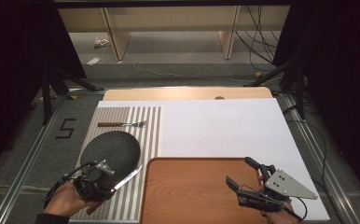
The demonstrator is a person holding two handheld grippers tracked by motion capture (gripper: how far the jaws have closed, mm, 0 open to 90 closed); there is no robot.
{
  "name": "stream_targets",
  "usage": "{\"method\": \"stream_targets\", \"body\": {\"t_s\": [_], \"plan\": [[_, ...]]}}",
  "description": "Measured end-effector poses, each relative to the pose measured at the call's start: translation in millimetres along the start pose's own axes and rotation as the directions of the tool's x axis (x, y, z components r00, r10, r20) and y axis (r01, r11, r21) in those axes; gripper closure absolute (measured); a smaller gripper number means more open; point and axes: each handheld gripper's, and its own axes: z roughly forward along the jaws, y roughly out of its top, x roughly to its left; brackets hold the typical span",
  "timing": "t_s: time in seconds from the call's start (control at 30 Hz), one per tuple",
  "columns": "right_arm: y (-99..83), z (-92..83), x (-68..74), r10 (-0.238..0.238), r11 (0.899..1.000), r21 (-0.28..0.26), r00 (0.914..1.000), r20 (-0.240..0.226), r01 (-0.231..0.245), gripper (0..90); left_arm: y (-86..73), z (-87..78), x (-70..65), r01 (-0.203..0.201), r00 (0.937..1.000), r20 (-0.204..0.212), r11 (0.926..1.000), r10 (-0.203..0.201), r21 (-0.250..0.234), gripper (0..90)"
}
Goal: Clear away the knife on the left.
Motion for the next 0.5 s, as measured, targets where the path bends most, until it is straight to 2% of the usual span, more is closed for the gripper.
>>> {"method": "stream_targets", "body": {"t_s": [0.1,0.13,0.27,0.33,0.5], "plan": [[0.0,0.1,-0.4,0.003,1.0,-0.002,1.0,-0.001,-0.003,16.1,2.6,0.1,-2.2,0.005,1.0,0.001,1.0,-0.005,-0.008,76.7],[-0.1,0.3,-0.8,0.002,1.0,0.003,1.0,0.001,-0.002,16.2,3.9,-0.8,-4.0,0.011,0.9998,0.02,0.9995,-0.01,-0.031,76.7],[0.1,0.2,-0.4,0.0,1.0,-0.001,1.0,0.0,0.0,16.1,7.0,-4.2,-7.6,0.01,0.9998,0.015,0.9984,-0.01,-0.055,76.7],[0.3,-0.2,-0.2,0.0,1.0,-0.002,1.0,0.001,0.0,16.2,9.7,-7.6,-10.5,0.022,0.9996,0.016,0.9967,-0.021,-0.078,76.7],[0.1,0.4,-0.2,0.001,1.0,-0.003,1.0,0.0,-0.001,16.2,17.5,-10.0,-20.9,0.005,0.9997,0.024,0.9936,-0.002,-0.113,76.7]]}}
